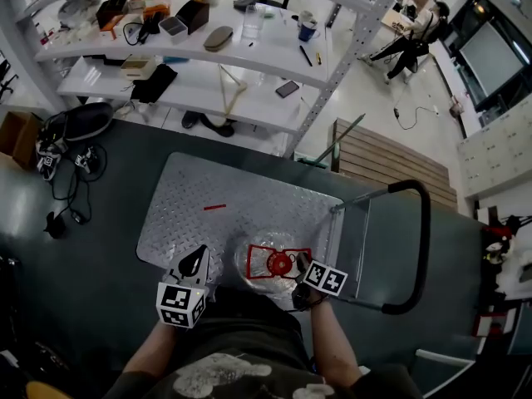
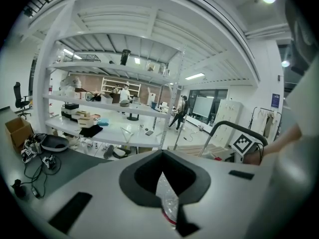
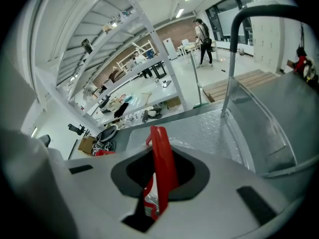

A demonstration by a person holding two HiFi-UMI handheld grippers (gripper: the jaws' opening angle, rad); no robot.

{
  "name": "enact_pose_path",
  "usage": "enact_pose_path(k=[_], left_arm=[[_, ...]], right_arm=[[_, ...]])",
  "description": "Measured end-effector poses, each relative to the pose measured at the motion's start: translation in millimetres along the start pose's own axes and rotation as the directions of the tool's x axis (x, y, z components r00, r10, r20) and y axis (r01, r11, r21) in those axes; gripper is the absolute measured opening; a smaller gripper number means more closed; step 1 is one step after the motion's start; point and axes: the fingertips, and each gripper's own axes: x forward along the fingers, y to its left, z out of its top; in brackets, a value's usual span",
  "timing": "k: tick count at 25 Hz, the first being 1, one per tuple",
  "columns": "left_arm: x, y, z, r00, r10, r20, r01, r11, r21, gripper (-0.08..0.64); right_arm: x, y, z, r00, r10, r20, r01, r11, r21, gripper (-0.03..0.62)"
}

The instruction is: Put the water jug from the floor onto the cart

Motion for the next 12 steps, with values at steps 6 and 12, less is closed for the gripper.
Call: enact_pose_path(k=[6,12], left_arm=[[0.2,-5.9,3.9,1.0,-0.029,0.012,0.029,0.999,0.018,0.002],[0.9,-11.7,1.8,0.999,-0.053,0.012,0.053,0.998,0.033,0.002]], right_arm=[[-4.1,-2.8,-7.6,1.0,0.009,0.004,-0.009,1.0,0.011,0.085],[-5.5,-13.5,-7.6,0.999,-0.03,0.026,0.031,0.999,-0.023,0.177]])
